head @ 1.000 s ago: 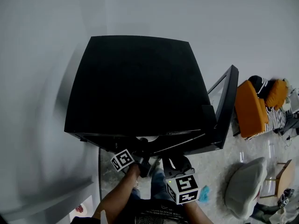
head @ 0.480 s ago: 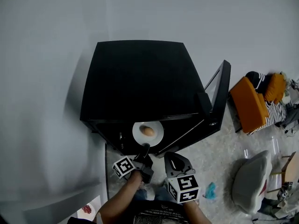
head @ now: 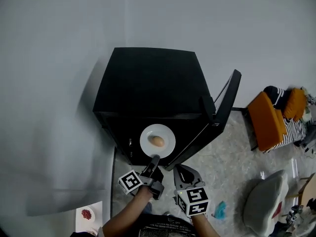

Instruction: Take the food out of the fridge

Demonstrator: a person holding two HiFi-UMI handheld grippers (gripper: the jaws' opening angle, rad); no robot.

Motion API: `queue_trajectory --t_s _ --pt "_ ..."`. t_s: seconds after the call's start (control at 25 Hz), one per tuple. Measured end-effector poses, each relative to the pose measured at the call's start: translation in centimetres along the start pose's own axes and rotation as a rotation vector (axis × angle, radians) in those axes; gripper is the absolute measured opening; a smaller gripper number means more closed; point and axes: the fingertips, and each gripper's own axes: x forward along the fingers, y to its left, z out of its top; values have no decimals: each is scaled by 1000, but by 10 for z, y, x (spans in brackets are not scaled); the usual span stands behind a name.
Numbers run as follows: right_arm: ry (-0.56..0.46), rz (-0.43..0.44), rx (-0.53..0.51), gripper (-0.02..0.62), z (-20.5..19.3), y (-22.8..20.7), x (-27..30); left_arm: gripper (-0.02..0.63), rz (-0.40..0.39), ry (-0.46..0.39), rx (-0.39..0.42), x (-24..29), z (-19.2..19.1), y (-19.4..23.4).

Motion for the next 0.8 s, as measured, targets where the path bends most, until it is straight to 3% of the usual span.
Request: queue_trajectory --t_s 0.8 --pt "-107 169 -48 20 -31 23 -110 23 -14 -213 67 -103 -96 -78"
